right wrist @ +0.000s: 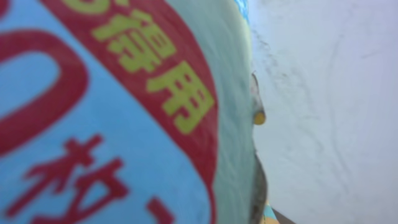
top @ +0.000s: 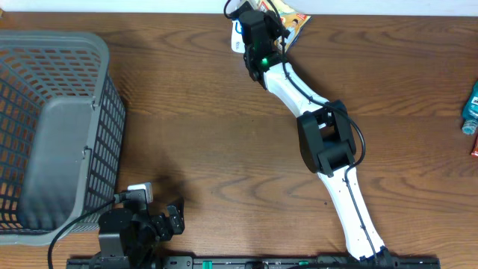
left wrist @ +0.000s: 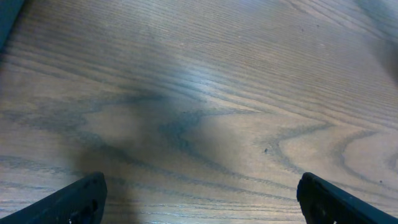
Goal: Scan the item barcode
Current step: 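Lift the snack bag and hold it under the white scanner, then carry the snack bag off the table's right edge and release it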
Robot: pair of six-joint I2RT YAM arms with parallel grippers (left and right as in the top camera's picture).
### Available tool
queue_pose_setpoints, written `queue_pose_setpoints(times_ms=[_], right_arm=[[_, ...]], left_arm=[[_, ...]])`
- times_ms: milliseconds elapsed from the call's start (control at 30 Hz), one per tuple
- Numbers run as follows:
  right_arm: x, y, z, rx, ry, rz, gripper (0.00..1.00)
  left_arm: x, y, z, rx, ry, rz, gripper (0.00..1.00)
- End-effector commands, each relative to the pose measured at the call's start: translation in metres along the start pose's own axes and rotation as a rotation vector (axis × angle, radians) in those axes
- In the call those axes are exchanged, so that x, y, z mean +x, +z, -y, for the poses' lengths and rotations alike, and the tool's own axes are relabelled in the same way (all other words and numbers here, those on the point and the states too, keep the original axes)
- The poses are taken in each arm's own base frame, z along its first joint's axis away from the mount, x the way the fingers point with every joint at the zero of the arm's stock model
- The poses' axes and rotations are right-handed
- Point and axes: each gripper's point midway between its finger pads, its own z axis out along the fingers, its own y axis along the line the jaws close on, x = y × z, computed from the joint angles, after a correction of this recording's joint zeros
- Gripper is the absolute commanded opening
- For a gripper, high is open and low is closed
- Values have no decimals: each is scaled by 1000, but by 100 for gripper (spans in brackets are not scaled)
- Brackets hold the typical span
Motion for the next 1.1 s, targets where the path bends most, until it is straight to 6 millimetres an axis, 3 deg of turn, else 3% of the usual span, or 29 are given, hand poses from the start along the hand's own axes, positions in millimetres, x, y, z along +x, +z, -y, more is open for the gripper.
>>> queue_pose_setpoints(times_ms=[0,200,300,367,400,433,533,567,633,767,933,1067], right_arm=[[-8,-6,25,93,-14,-26,1],[-8,-20,58,97,3,-86,1],[6,-30,95,87,23,-167,1],[26,-34,127,120,76,-246,1],[42,-36,146,150,113,-300,1],[81,-39,178,213,173,-417,1],[160,-42,212,290,262,-630,1],[185,-44,219,306,287,-691,1],[264,-50,235,369,380,-878,1],[361,-56,232,319,493,-1085,1],[449,-70,227,277,583,-1247,1],[480,-73,240,264,691,-1271,2]], left_arm=[[2,-1,2,9,7,-9,98],[2,-1,2,9,7,-9,98],[2,-1,2,9,7,-9,98],[2,-1,2,9,7,-9,98],[2,-1,2,9,7,-9,98],[2,-1,2,9,7,-10,98],[2,-1,2,9,7,-9,98],[2,-1,2,9,7,-10,98],[2,-1,2,9,7,-10,98],[2,-1,2,9,7,-9,98],[2,-1,2,9,7,-9,98],[2,-1,2,9,7,-10,98]])
